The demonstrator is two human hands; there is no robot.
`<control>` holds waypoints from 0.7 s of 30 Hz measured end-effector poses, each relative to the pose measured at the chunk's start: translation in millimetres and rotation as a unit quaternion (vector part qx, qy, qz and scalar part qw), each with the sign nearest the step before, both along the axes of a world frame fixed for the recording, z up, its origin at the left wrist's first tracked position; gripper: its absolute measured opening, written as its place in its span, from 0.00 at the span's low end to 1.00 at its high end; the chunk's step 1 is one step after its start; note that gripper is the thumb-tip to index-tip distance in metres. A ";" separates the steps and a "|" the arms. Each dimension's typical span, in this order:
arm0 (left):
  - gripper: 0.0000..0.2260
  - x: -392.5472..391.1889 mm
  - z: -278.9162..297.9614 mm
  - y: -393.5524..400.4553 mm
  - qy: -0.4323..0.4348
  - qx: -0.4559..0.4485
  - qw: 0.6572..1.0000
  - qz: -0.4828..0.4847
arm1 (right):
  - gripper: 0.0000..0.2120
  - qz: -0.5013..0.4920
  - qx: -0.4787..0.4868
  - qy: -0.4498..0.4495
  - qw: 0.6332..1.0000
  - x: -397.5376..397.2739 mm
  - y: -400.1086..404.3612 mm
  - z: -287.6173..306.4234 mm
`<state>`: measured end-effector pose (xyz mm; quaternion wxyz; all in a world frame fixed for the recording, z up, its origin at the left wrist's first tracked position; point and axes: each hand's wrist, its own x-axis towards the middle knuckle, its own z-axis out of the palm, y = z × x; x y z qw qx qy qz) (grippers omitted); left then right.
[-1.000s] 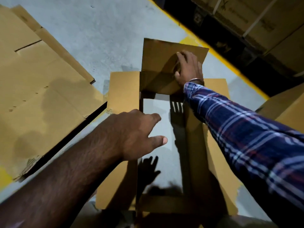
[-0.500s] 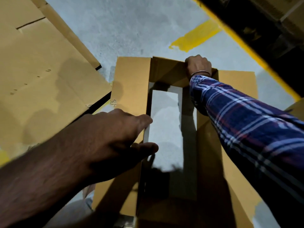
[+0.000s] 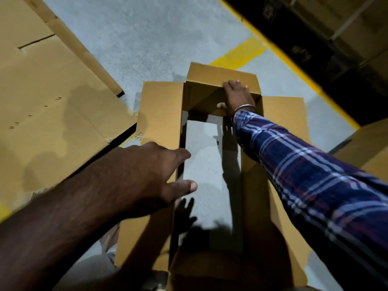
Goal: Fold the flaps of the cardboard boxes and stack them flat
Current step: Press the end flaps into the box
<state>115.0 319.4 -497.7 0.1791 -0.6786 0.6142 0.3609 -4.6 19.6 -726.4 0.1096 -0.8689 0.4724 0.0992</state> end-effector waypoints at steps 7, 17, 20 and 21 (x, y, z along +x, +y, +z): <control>0.32 6.2 17.6 7.6 0.049 -0.074 0.995 0.037 | 0.38 -0.059 0.173 -0.067 0.981 -53.5 130.6 30.7; 0.32 8.0 18.7 17.4 0.057 -0.073 0.995 0.044 | 0.42 0.037 0.492 0.075 0.867 -104.9 379.1 17.9; 0.32 7.7 18.9 22.3 0.061 -0.076 0.994 0.041 | 0.37 -0.001 0.422 0.066 0.904 -94.1 421.9 22.6; 0.32 8.3 18.9 23.5 0.062 -0.078 0.994 0.039 | 0.33 0.006 0.386 0.075 0.919 -87.3 429.1 21.7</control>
